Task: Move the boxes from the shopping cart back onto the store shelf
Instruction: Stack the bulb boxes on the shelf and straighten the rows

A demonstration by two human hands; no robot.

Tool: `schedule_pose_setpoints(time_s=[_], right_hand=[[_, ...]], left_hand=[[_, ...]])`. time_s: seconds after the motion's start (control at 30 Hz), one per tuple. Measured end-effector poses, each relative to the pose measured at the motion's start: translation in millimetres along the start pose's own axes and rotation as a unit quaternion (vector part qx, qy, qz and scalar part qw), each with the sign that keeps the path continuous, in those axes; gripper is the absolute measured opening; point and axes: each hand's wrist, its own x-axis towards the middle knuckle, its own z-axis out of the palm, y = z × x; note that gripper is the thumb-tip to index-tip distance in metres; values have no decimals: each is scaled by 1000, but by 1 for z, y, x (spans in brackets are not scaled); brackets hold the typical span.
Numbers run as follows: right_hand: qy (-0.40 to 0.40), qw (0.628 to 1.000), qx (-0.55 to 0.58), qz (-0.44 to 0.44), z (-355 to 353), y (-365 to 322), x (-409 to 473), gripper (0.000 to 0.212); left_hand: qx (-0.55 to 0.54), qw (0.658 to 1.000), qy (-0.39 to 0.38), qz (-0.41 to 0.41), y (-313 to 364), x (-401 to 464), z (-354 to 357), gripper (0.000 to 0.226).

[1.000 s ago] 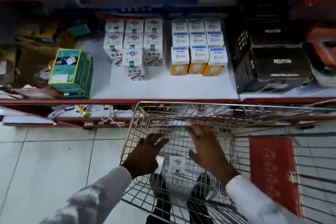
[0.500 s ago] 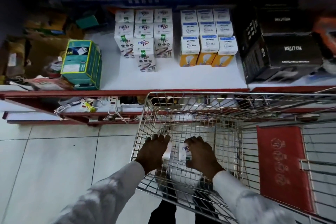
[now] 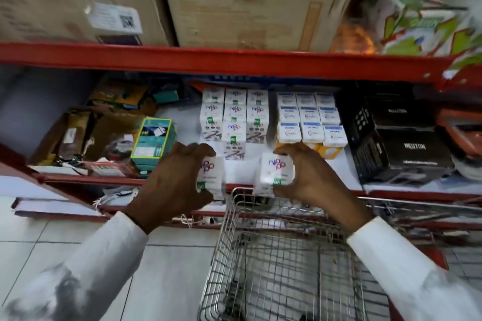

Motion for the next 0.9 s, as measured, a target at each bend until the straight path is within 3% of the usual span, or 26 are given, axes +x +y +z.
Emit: schedule_pose_setpoints(time_s=[0.13, 0.4, 0.7, 0.9], right_hand=[[47, 997, -55, -1, -2, -8, 53, 85], [60, 990, -131, -13, 24, 5, 115, 81], [46, 996, -77, -13, 40, 19, 138, 86], [93, 993, -52, -46, 50, 26, 123, 83]], left_hand=[[9, 999, 11, -38, -33, 44, 10, 79], [-24, 996, 33, -85, -64, 109, 56, 76], [-58, 991, 63, -101, -63, 133, 79, 71], [-136, 981, 84, -107, -63, 123, 87, 76]])
